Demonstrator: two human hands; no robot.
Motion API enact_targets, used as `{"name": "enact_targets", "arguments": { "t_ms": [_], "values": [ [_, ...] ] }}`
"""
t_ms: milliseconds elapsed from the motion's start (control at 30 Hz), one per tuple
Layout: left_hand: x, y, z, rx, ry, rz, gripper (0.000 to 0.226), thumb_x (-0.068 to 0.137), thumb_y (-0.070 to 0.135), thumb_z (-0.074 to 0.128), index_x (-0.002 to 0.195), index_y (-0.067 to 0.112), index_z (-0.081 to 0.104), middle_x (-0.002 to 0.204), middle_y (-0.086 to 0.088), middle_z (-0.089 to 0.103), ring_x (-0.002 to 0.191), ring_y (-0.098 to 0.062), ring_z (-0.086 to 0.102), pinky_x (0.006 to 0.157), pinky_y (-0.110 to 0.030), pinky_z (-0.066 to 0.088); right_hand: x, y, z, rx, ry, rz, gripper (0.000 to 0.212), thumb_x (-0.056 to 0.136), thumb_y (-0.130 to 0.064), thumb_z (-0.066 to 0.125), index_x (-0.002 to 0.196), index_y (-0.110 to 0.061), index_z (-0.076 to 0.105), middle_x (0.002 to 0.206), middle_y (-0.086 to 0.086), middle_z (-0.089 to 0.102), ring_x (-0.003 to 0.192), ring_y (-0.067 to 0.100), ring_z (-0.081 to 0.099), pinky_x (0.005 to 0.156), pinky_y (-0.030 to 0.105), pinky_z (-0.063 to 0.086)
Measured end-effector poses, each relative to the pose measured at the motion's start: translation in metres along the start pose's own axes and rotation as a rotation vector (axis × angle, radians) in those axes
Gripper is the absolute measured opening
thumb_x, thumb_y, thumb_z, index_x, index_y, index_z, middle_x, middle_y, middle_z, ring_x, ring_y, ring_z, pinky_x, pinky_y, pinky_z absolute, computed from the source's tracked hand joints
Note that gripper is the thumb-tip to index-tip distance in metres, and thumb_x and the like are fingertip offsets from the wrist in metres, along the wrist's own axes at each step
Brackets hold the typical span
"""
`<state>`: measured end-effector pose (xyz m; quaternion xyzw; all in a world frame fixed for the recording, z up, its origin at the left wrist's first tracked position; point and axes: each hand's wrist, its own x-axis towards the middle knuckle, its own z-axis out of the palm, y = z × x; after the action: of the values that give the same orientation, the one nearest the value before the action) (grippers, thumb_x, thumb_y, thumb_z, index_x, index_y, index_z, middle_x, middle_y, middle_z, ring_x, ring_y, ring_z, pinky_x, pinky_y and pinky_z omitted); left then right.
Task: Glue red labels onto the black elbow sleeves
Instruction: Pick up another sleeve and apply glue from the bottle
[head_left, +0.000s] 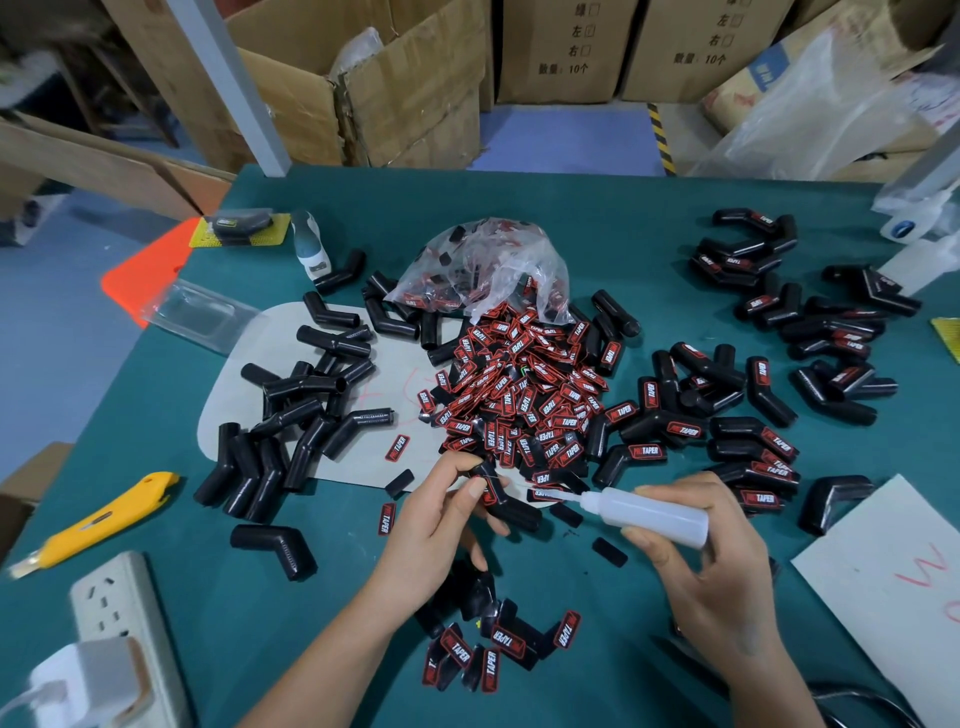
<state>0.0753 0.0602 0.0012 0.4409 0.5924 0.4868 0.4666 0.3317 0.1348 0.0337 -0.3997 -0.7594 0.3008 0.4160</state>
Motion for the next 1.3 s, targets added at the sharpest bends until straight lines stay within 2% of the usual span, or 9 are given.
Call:
{"name": "enact_targets", "arguments": {
  "t_ms": [167, 367, 533, 667, 800, 933, 1100, 1167, 1300],
  "values": [
    [-0.0001, 0.0004, 0.0004, -0.002, 0.004, -0.009, 0.021, 0.106, 0.049, 0.048, 0.112, 0.031, 0.055, 0.085, -0.012, 0.077, 0.048, -0.035, 0.064, 0.052, -0.046, 0.056, -0.0021, 0.0035, 0.0006, -0.028, 0.003, -0.018, 0.062, 0.081, -0.017, 0.078, 0.120, -0.059, 0.056, 0.110, -0.024, 0.060, 0.098, 0.000, 0.061, 0.083, 0.013, 0.045],
    [-0.0001, 0.0025, 0.0008, 0.008, 0.009, -0.009, 0.010, 0.108, 0.038, 0.045, 0.110, 0.037, 0.055, 0.085, -0.011, 0.077, 0.046, -0.030, 0.063, 0.053, -0.044, 0.055, 0.0000, -0.0002, 0.0002, 0.004, 0.012, -0.005, 0.043, 0.087, -0.035, 0.070, 0.120, -0.060, 0.056, 0.110, -0.027, 0.059, 0.098, 0.001, 0.061, 0.084, 0.013, 0.044],
    [-0.0008, 0.0043, 0.0012, -0.004, 0.000, 0.001, 0.011, 0.108, 0.039, 0.046, 0.110, 0.033, 0.056, 0.084, -0.012, 0.076, 0.047, -0.028, 0.063, 0.052, -0.041, 0.056, 0.0000, -0.0010, 0.0003, -0.001, 0.012, -0.009, 0.044, 0.087, -0.035, 0.070, 0.121, -0.059, 0.056, 0.110, -0.027, 0.058, 0.098, 0.001, 0.061, 0.084, 0.012, 0.044],
    [-0.0008, 0.0044, 0.0012, -0.005, -0.001, -0.002, 0.018, 0.104, 0.049, 0.048, 0.110, 0.034, 0.056, 0.085, -0.012, 0.077, 0.047, -0.030, 0.063, 0.052, -0.039, 0.056, -0.0001, -0.0010, 0.0004, -0.003, 0.002, -0.008, 0.044, 0.087, -0.035, 0.070, 0.121, -0.059, 0.056, 0.110, -0.028, 0.058, 0.098, 0.001, 0.060, 0.084, 0.011, 0.043],
    [-0.0005, 0.0025, 0.0010, -0.005, 0.006, -0.005, 0.011, 0.108, 0.039, 0.047, 0.109, 0.035, 0.056, 0.084, -0.013, 0.076, 0.047, -0.031, 0.063, 0.052, -0.041, 0.056, -0.0005, 0.0000, 0.0007, -0.002, 0.004, 0.003, 0.042, 0.087, -0.035, 0.070, 0.119, -0.059, 0.057, 0.109, -0.028, 0.059, 0.099, 0.000, 0.060, 0.085, 0.009, 0.042],
    [-0.0005, 0.0020, 0.0005, 0.029, 0.020, -0.011, 0.010, 0.107, 0.041, 0.046, 0.109, 0.038, 0.056, 0.084, -0.011, 0.077, 0.046, -0.032, 0.063, 0.053, -0.039, 0.056, -0.0020, 0.0005, -0.0001, 0.002, -0.009, -0.002, 0.048, 0.085, -0.032, 0.076, 0.119, -0.060, 0.057, 0.109, -0.028, 0.059, 0.098, 0.000, 0.061, 0.084, 0.010, 0.043],
    [-0.0015, 0.0020, 0.0016, 0.054, 0.024, -0.014, 0.011, 0.110, 0.037, 0.046, 0.113, 0.030, 0.054, 0.085, -0.010, 0.077, 0.048, -0.034, 0.063, 0.055, -0.040, 0.056, -0.0038, 0.0040, 0.0013, -0.010, -0.005, -0.026, 0.055, 0.080, -0.016, 0.078, 0.114, -0.053, 0.057, 0.110, -0.023, 0.059, 0.097, 0.000, 0.060, 0.082, 0.013, 0.045],
    [-0.0017, 0.0028, 0.0021, 0.054, 0.029, -0.019, 0.014, 0.108, 0.034, 0.046, 0.115, 0.025, 0.054, 0.084, -0.010, 0.077, 0.048, -0.032, 0.063, 0.055, -0.038, 0.056, -0.0044, 0.0050, 0.0016, -0.011, -0.004, -0.025, 0.054, 0.079, -0.014, 0.078, 0.118, -0.045, 0.057, 0.111, -0.022, 0.059, 0.098, -0.001, 0.060, 0.082, 0.012, 0.044],
    [-0.0018, 0.0046, 0.0028, 0.060, 0.032, -0.031, 0.019, 0.108, 0.033, 0.046, 0.115, 0.017, 0.054, 0.084, -0.010, 0.077, 0.049, -0.031, 0.064, 0.056, -0.038, 0.057, -0.0047, 0.0051, 0.0021, -0.008, -0.004, -0.013, 0.053, 0.078, -0.013, 0.078, 0.118, -0.043, 0.058, 0.111, -0.022, 0.059, 0.098, -0.001, 0.059, 0.083, 0.010, 0.043]
  ]
}}
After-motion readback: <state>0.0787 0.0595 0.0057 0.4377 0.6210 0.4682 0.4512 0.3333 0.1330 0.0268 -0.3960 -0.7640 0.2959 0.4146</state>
